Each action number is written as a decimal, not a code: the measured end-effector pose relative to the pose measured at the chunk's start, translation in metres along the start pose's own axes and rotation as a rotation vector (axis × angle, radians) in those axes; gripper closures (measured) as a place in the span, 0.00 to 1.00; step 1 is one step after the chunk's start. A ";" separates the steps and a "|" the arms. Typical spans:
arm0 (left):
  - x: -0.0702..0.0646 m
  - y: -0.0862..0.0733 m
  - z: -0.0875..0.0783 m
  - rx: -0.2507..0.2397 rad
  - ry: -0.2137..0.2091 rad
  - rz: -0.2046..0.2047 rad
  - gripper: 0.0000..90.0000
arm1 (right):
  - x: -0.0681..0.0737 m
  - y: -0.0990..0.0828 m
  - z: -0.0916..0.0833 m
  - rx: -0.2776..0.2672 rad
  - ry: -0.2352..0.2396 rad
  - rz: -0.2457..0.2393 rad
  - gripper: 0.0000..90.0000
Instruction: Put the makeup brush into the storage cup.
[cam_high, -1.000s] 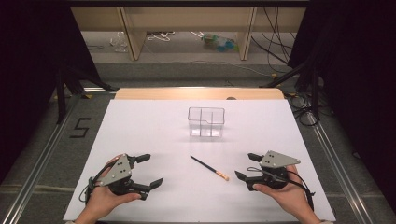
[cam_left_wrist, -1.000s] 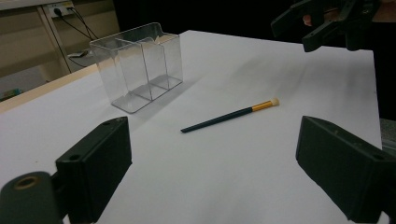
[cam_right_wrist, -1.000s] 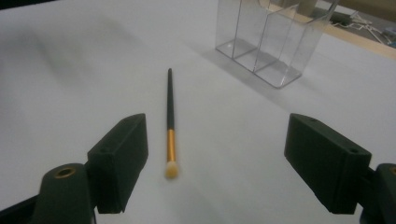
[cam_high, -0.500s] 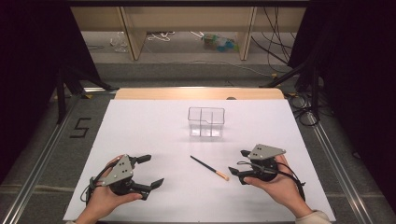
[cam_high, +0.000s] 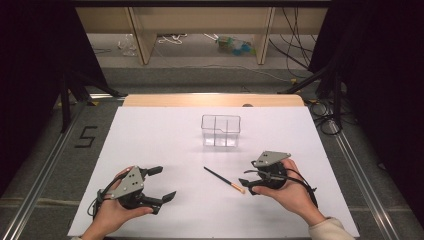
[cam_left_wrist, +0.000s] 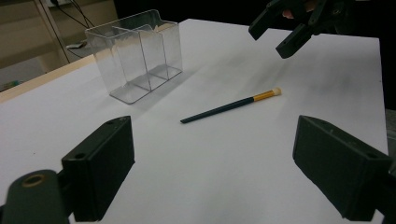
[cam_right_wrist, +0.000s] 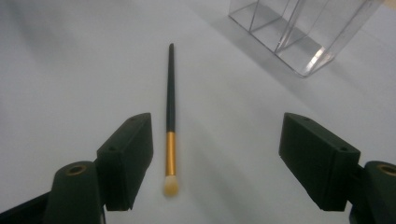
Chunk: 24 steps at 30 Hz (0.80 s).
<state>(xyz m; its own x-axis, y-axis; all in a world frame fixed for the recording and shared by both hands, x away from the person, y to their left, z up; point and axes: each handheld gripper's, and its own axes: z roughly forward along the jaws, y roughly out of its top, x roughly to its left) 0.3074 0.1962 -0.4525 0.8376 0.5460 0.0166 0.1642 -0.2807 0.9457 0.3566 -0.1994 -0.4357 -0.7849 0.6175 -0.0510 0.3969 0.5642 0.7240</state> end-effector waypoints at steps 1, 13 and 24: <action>0.000 0.000 0.000 0.000 0.000 0.000 0.14 | 0.000 0.000 0.000 0.000 0.000 0.000 0.30; -0.001 0.000 0.000 0.008 0.004 -0.004 0.15 | 0.001 0.010 0.016 0.137 0.009 -0.015 0.30; -0.001 0.000 0.001 0.008 0.000 0.002 0.15 | 0.007 0.021 0.030 0.282 0.024 -0.028 0.32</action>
<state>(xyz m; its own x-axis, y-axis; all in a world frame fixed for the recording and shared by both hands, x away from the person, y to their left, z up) 0.3069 0.1950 -0.4527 0.8378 0.5457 0.0182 0.1670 -0.2879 0.9430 0.3741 -0.1668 -0.4411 -0.8072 0.5882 -0.0494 0.4889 0.7130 0.5026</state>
